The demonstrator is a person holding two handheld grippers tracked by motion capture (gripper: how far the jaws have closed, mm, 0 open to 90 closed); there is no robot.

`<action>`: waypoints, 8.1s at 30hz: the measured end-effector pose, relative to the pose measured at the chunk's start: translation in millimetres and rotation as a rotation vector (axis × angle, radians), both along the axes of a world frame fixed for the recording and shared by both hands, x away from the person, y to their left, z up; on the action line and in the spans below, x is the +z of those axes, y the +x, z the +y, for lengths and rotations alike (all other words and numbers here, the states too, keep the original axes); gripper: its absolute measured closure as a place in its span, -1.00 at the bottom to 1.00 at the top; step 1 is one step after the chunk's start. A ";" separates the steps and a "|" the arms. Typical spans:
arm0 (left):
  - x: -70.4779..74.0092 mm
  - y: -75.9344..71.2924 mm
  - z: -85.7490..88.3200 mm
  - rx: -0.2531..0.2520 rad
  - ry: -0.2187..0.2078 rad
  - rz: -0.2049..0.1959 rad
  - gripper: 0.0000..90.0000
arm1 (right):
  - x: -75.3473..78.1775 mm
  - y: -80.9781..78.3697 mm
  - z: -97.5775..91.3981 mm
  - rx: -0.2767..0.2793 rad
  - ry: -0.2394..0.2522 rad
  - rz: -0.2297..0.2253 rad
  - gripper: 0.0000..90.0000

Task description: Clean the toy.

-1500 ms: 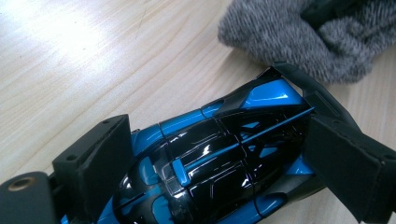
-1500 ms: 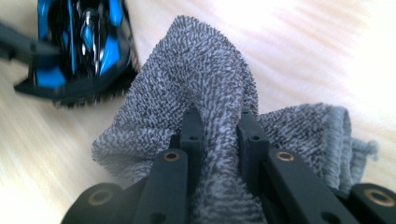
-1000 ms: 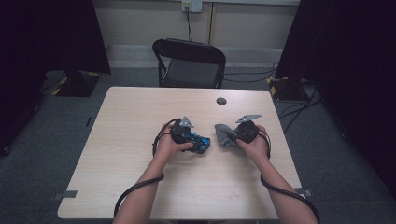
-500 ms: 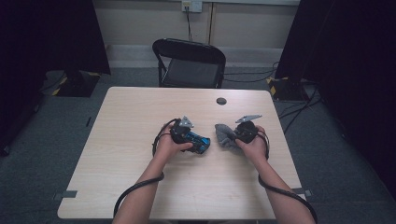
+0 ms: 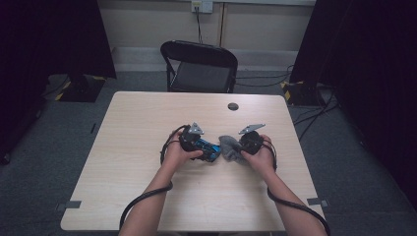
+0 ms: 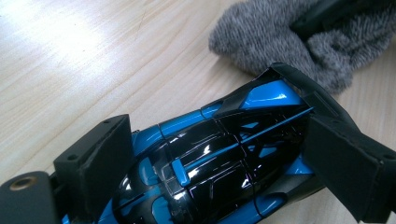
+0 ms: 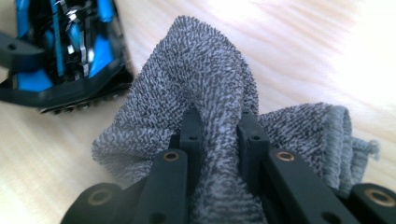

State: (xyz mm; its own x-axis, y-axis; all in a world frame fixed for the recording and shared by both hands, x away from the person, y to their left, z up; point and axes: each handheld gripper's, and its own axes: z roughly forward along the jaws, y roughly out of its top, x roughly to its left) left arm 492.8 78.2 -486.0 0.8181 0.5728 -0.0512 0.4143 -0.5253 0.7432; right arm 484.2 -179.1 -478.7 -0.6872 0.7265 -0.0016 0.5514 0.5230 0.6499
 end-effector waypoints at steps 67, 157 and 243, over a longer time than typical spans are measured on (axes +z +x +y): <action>-1.2 -1.1 0.9 0.003 -0.009 -0.010 -0.81 | 23.0 -73.9 0.4 0.328 0.129 0.035 0.69; -6.2 -2.4 -3.4 -0.005 -0.052 -0.025 -0.82 | -4.1 -50.5 11.5 0.226 0.139 0.075 0.68; -1.7 1.8 -5.7 -0.032 -0.033 0.000 -0.76 | 13.2 -31.9 -68.1 0.129 0.131 -0.024 -0.33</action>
